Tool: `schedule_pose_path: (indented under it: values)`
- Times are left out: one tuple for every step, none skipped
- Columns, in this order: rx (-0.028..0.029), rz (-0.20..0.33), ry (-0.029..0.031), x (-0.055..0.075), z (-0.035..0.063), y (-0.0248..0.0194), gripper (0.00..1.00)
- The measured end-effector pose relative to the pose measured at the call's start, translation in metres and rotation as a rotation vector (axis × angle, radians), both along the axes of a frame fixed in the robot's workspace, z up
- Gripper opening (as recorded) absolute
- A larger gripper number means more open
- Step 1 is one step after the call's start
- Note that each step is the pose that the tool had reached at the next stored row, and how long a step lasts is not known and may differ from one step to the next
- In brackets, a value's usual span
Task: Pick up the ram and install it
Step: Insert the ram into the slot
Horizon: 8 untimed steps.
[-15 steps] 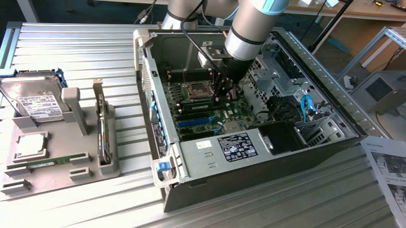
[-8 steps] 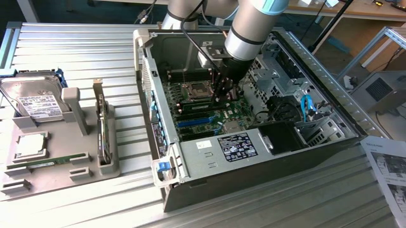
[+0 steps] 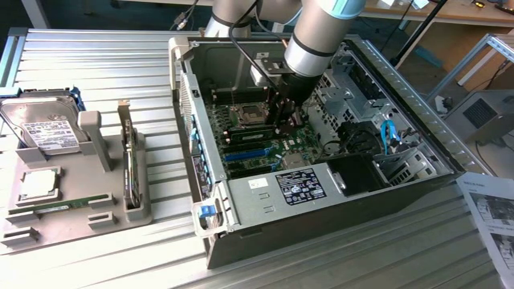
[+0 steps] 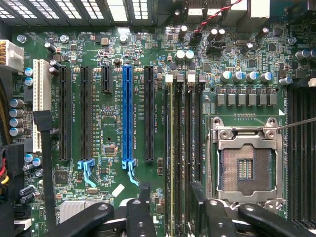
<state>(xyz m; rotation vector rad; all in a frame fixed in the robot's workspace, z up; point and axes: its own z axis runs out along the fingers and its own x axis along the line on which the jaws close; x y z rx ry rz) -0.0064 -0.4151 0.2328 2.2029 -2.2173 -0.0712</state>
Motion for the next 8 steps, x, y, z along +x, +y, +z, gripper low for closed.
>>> schedule_pose_path:
  values:
    - [0.0, 0.0, 0.0, 0.0, 0.0, 0.0, 0.44]
    - [0.0, 0.0, 0.0, 0.0, 0.0, 0.0, 0.44]
    - [-0.0001, 0.0, 0.0, 0.0, 0.0, 0.0, 0.44]
    - [-0.0001, 0.0, 0.0, 0.0, 0.0, 0.0, 0.44]
    - [-0.0001, 0.0, 0.0, 0.0, 0.0, 0.0, 0.44]
    - [-0.0001, 0.0, 0.0, 0.0, 0.0, 0.0, 0.44]
    - [0.0, 0.0, 0.0, 0.0, 0.0, 0.0, 0.44]
    - [0.0, 0.0, 0.0, 0.0, 0.0, 0.0, 0.44]
